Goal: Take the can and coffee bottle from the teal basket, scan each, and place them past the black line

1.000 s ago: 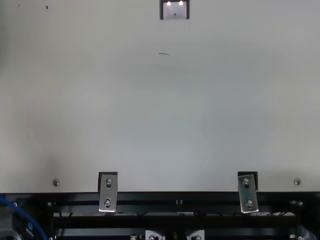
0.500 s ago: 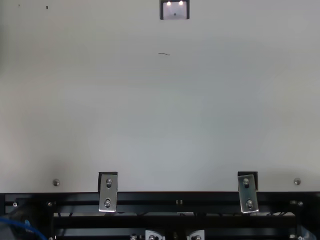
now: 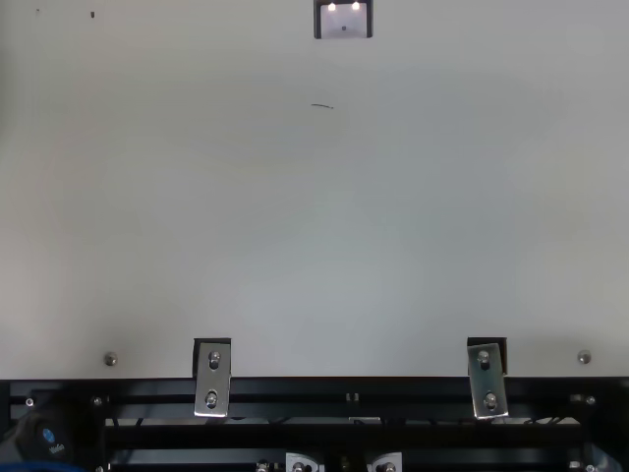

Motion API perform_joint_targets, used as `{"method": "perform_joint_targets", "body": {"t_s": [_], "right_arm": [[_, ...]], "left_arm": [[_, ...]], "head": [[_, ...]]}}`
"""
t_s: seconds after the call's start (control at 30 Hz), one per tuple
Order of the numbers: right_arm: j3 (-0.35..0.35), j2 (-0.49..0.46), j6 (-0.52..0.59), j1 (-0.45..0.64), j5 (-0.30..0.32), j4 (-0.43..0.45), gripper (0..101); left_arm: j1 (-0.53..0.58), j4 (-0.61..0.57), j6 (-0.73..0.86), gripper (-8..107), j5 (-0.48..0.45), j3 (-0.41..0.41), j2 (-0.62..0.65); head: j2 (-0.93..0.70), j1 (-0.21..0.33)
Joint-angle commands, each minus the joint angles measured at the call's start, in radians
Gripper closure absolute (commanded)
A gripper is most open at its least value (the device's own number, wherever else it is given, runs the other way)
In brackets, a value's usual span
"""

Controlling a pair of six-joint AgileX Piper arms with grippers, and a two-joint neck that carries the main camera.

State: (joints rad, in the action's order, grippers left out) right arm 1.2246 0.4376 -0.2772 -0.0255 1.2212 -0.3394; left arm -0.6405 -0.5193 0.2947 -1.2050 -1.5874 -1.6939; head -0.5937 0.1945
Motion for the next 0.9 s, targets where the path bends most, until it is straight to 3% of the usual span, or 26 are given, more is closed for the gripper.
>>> {"method": "perform_joint_targets", "body": {"t_s": [0.0,0.2,0.4,0.53,0.87], "right_arm": [[0.000,0.000,0.000,0.000,0.000,0.000,0],[0.000,0.000,0.000,0.000,0.000,0.000,0],[0.000,0.000,0.000,0.000,0.000,0.000,0],[0.000,0.000,0.000,0.000,0.000,0.000,0],[0.000,0.000,0.000,0.000,0.000,0.000,0]], "left_arm": [[0.005,-0.068,-0.003,89,-0.015,0.111,0.029],[0.045,-0.194,-0.024,89,-0.015,0.294,0.077],[0.092,-0.337,-0.068,89,-0.015,0.423,0.129],[0.093,-0.323,-0.120,89,-0.015,0.413,0.193],[0.101,-0.364,-0.118,89,-0.013,0.436,0.196]], "head": [[-0.012,0.018],[-0.012,0.018],[-0.012,0.018],[-0.012,0.018],[-0.012,0.018]]}}
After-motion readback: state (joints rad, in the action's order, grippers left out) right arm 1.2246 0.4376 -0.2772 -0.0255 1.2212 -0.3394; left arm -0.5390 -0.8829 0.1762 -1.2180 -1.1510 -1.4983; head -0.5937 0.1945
